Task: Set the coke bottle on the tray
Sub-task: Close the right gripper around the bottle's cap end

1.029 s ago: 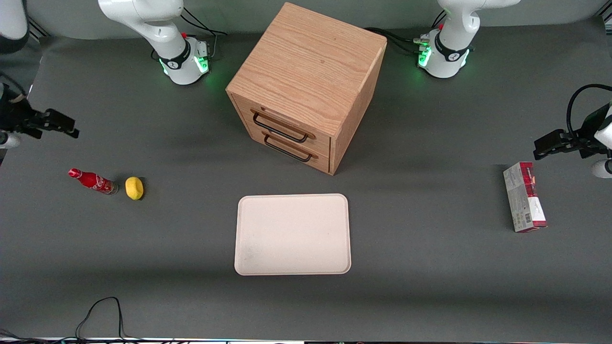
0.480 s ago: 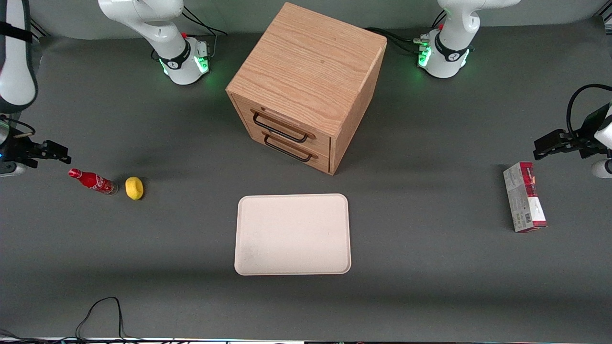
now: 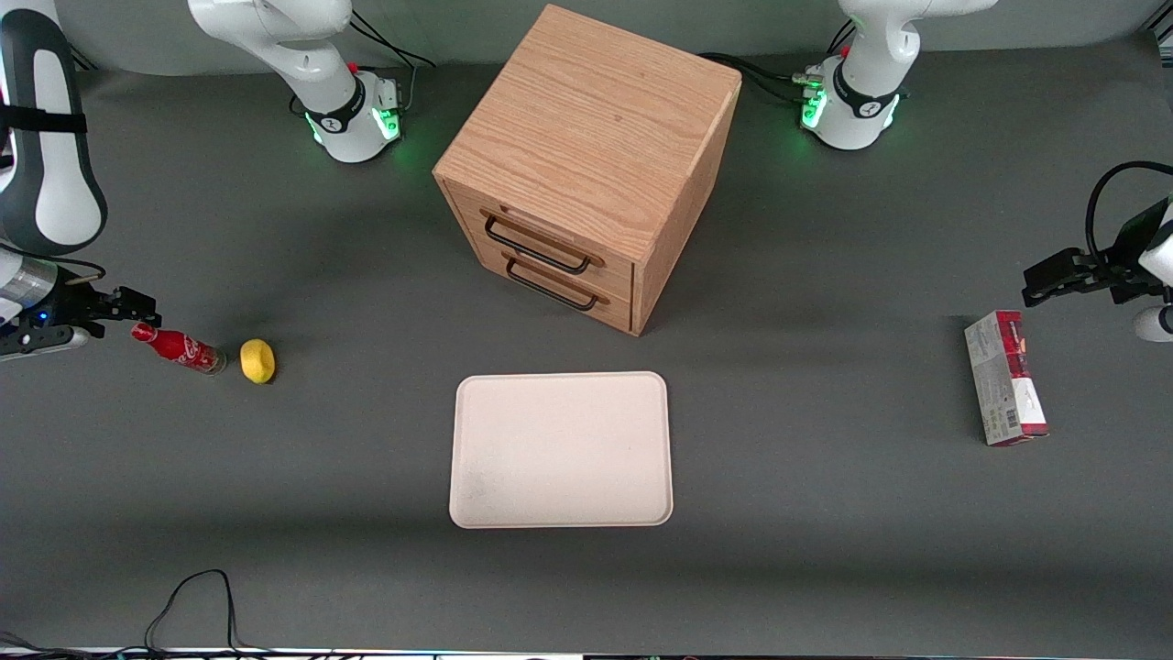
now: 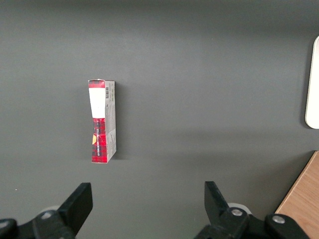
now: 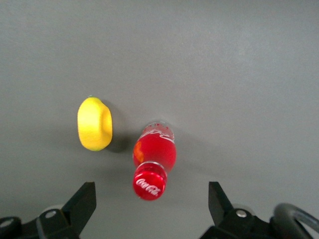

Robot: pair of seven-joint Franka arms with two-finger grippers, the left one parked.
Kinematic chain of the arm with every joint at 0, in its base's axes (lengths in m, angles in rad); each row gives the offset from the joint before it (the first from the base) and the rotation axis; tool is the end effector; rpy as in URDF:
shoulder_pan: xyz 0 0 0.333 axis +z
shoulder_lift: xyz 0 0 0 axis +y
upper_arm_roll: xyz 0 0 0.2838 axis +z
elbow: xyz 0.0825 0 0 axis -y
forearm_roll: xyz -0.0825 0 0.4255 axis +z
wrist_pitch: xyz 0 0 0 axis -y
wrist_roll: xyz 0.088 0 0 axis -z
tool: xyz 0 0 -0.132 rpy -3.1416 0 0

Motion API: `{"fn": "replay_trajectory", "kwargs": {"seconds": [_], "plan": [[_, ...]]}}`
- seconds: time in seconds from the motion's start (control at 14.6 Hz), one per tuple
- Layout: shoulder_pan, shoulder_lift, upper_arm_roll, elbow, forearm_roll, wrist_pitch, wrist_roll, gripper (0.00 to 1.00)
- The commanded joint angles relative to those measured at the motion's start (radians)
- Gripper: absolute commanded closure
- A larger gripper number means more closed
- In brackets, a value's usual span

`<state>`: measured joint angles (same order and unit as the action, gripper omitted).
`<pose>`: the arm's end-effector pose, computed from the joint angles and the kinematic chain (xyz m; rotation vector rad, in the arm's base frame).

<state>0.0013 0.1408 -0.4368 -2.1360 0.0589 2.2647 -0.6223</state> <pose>0.5318 -0.2466 0.2638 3.1192 0.2391 -0.0083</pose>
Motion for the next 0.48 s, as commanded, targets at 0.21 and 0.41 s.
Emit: {"fn": "replay_trajectory", "kwargs": {"seconds": [0.21,0.41], "plan": [[-0.01,0.022,-0.002,-0.044,0.032,0.073,-0.037,0.0],[-0.011,0.023,-0.002,-0.047,0.036,0.081,-0.046,0.09]]}}
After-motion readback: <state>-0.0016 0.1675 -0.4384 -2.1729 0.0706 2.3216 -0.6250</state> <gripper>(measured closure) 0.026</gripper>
